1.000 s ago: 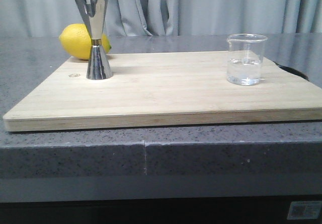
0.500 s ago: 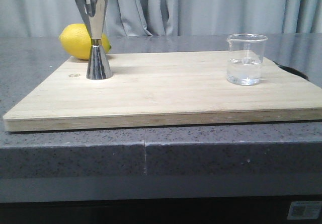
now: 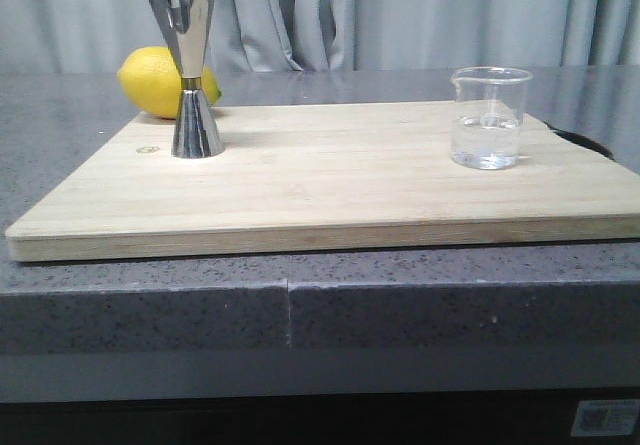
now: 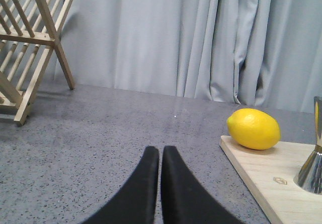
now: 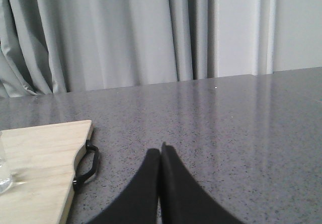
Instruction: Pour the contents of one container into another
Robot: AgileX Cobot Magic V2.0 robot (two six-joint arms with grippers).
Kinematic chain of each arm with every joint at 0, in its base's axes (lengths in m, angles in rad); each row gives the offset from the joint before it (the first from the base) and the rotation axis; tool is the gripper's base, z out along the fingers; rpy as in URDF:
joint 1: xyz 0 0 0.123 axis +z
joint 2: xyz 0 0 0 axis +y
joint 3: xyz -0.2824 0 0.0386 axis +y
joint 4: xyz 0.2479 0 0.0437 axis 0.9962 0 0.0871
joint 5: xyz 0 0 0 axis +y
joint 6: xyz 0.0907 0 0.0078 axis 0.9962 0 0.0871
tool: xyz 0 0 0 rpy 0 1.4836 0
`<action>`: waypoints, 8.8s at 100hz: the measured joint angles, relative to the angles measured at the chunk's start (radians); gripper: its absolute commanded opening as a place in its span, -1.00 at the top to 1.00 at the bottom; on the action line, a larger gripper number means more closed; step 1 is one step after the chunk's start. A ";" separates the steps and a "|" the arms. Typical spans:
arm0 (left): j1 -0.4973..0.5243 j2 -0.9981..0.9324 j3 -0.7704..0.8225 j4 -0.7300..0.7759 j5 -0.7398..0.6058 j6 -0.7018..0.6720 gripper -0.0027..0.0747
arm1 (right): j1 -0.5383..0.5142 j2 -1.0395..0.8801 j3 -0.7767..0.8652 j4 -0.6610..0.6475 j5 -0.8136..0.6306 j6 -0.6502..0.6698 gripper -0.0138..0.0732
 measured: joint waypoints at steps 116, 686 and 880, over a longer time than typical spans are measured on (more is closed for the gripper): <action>-0.016 0.519 -0.913 -0.077 0.638 0.050 0.98 | 0.000 0.375 -0.802 0.032 0.592 0.006 0.81; -0.077 1.801 -1.146 -1.605 1.276 2.196 0.18 | 0.033 1.006 -0.952 -0.160 0.464 0.006 -0.85; -0.154 1.802 -1.233 -1.703 1.270 2.200 0.98 | 0.321 1.036 -0.542 -0.158 0.088 0.006 -0.85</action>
